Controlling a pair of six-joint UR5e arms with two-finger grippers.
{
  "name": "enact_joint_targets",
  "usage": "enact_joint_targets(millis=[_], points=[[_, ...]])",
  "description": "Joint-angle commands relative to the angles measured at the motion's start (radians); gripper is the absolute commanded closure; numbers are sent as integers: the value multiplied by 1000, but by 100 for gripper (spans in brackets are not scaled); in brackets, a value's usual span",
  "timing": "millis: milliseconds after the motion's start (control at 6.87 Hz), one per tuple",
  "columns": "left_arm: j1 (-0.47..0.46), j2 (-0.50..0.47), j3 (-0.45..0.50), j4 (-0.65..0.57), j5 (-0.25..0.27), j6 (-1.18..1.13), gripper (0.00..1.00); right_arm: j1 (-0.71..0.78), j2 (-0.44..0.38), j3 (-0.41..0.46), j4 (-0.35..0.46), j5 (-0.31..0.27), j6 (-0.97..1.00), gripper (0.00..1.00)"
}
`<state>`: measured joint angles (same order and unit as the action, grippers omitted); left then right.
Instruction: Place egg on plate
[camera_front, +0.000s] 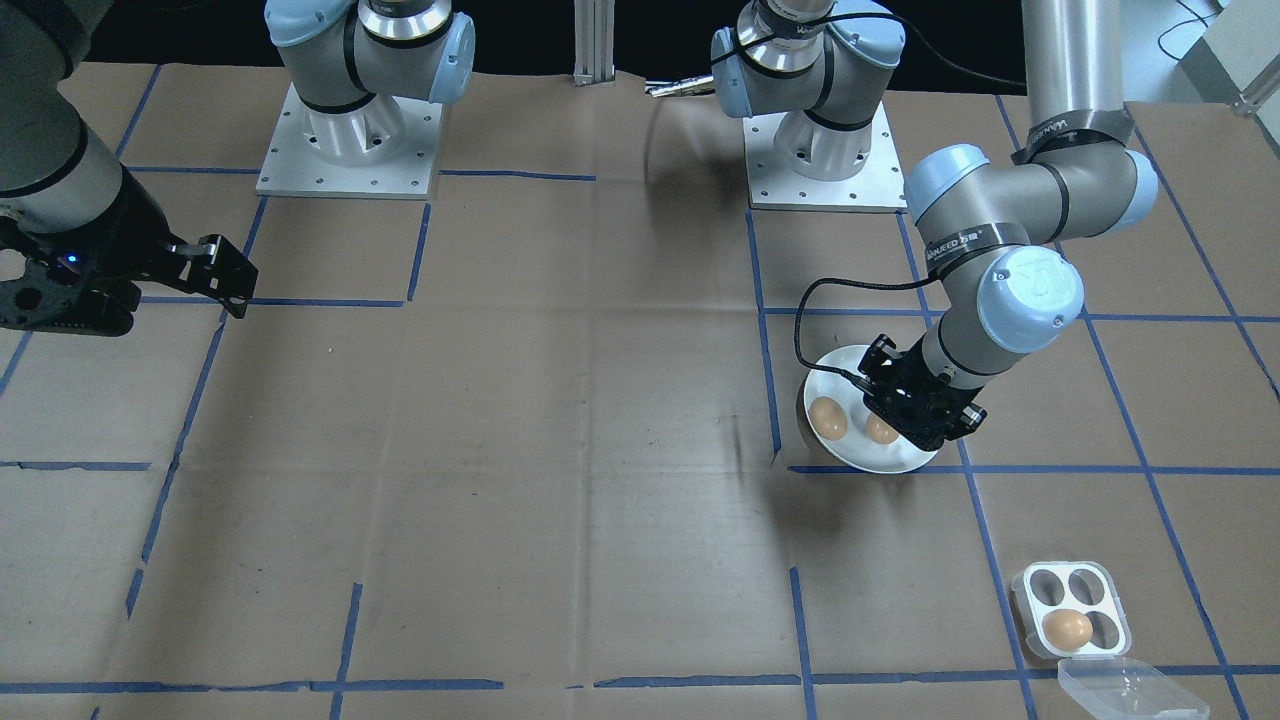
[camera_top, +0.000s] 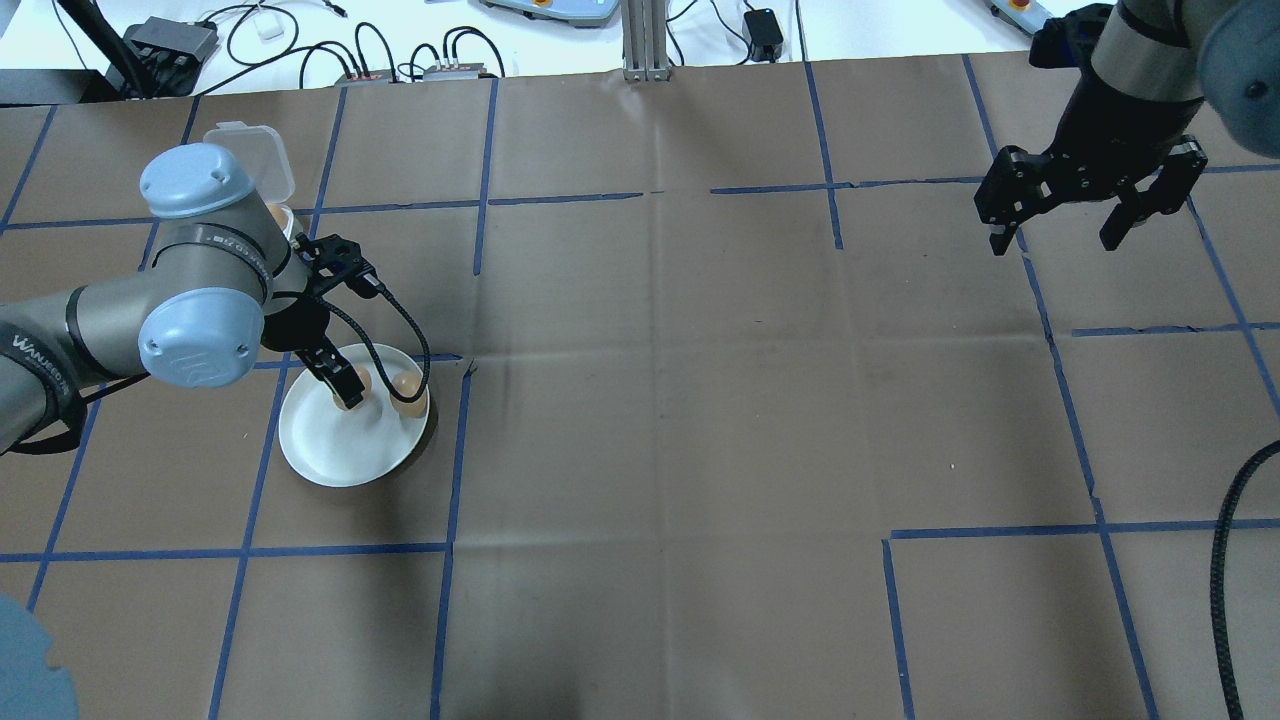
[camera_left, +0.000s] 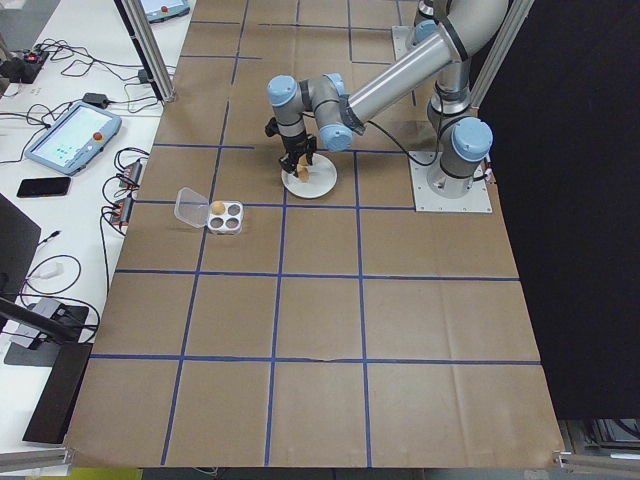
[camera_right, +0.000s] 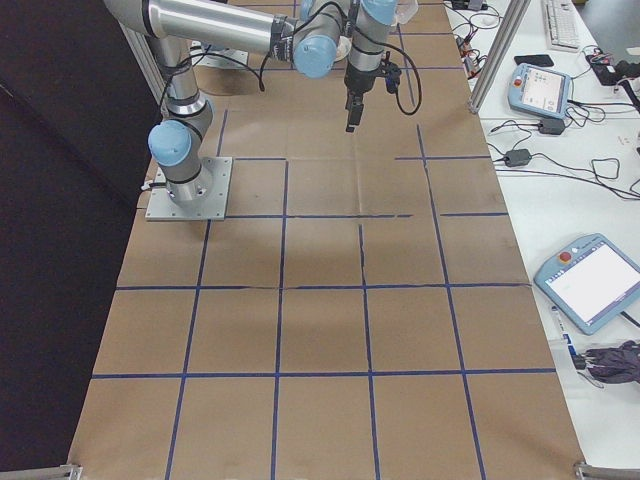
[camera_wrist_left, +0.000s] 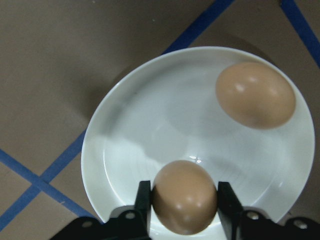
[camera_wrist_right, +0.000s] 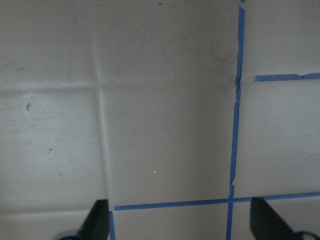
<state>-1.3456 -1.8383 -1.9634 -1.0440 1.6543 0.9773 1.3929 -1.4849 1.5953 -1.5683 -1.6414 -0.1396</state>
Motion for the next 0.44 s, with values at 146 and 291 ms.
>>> enact_joint_targets(millis=[146, 291], points=[[-1, 59, 49, -14, 4, -2, 0, 0, 0, 0, -1, 0, 0, 0], [-1, 86, 82, -49, 7, -2, 0, 0, 0, 0, 1, 0, 0, 0]])
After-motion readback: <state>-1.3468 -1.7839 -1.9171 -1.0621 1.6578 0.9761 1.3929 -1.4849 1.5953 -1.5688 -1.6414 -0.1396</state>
